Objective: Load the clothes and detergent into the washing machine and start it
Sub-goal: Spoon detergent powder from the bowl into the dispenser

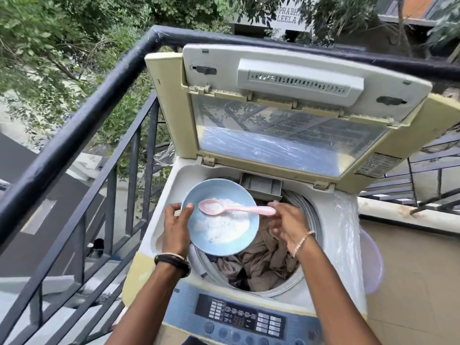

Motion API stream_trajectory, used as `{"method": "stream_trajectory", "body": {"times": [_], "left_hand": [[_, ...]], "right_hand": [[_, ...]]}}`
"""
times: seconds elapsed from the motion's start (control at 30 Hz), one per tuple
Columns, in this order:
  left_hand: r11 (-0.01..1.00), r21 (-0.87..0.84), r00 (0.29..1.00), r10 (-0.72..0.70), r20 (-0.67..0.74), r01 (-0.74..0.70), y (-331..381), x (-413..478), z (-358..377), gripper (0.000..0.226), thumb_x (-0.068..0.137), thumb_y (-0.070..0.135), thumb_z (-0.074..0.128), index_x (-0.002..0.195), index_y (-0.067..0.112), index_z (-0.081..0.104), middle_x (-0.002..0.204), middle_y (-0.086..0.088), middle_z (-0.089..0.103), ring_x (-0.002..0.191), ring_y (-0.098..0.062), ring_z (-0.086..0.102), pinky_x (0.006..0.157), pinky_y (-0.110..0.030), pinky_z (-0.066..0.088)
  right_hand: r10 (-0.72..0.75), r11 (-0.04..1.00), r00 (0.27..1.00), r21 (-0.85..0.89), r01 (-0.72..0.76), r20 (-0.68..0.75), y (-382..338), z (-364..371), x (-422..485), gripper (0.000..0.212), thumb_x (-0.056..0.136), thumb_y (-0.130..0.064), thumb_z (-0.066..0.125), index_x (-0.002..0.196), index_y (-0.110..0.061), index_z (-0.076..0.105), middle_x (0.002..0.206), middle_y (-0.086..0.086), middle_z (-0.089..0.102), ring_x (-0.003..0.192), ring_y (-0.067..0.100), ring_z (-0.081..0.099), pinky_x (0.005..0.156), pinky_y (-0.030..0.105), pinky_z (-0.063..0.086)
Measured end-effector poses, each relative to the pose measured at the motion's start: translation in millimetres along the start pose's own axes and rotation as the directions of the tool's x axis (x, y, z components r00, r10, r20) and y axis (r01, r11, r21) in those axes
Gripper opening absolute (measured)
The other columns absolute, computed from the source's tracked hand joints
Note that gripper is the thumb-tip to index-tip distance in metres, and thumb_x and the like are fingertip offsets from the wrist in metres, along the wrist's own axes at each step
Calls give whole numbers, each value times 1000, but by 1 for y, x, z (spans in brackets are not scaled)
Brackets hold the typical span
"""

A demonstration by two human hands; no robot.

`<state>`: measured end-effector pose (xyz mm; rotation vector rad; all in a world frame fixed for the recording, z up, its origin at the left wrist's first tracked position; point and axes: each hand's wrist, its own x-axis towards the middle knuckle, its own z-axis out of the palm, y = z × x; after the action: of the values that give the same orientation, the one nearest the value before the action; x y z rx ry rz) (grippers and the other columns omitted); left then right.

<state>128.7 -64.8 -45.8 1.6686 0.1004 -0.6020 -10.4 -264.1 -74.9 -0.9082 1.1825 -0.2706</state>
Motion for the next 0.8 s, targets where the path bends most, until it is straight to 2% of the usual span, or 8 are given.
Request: {"method": "stream_trajectory", "body": {"times": [0.1,0.2,0.3,0.43,0.57,0.63,0.73,0.8], "left_hand": [[996,48,997,69,26,-70,-2,5,6,39,65,63,59,88,33,52,85,-3,60,79,-26,58,76,-48,47],[991,89,995,97,34,-100,-8,10,12,34,69,66,58,87,37,52,87,-1,63,86,-31,62,87,-59,47],[980,112,986,159,41,-163,-4,5,18,31,71,66,54,85,38,50,84,3,62,83,-26,58,82,-52,47],[977,103,981,180,71,-186,-3,2,20,40,70,66,53,89,30,51,82,5,61,79,-22,56,75,-41,43],[985,90,984,137,111,-147,-6,5,20,49,69,64,53,92,22,51,80,8,56,77,-16,52,74,-38,39],[994,67,990,80,120,-89,-9,8,19,41,66,65,56,84,29,52,79,5,54,79,-22,51,77,-41,41],[998,67,993,-9,121,1,-13,14,17,32,64,67,59,76,38,51,86,0,57,87,-27,55,80,-47,46],[998,66,991,-24,128,16,-11,14,18,32,64,67,58,76,39,51,89,-1,57,88,-28,56,79,-47,46]], "right_hand": [[-99,994,990,-25,102,104,-14,-11,-39,44,95,-50,51,99,-11,71,71,3,67,46,11,52,42,19,33],[-166,986,980,22,165,107,-18,-9,-57,27,89,-28,67,102,-4,67,73,9,64,45,11,52,37,20,40],[-243,965,967,124,232,83,-18,-2,-62,23,82,-1,71,104,3,65,81,17,65,47,13,55,42,19,48],[-308,914,945,312,260,114,-23,15,-72,30,79,-9,71,106,1,68,71,10,62,54,14,56,48,18,48],[-483,875,869,54,480,109,-23,33,-82,16,93,-11,62,105,-4,69,73,8,62,59,18,56,50,23,50],[-665,695,726,-209,688,177,-29,33,-93,12,94,-16,61,100,-12,71,83,-3,70,64,14,62,55,27,54],[-797,217,431,-466,858,423,-37,25,-106,11,91,-17,67,100,-17,73,96,-11,71,77,2,64,69,18,50],[-775,64,375,-527,848,509,-37,19,-109,16,88,-13,69,103,-16,73,91,-7,70,78,1,60,71,15,46]]}}
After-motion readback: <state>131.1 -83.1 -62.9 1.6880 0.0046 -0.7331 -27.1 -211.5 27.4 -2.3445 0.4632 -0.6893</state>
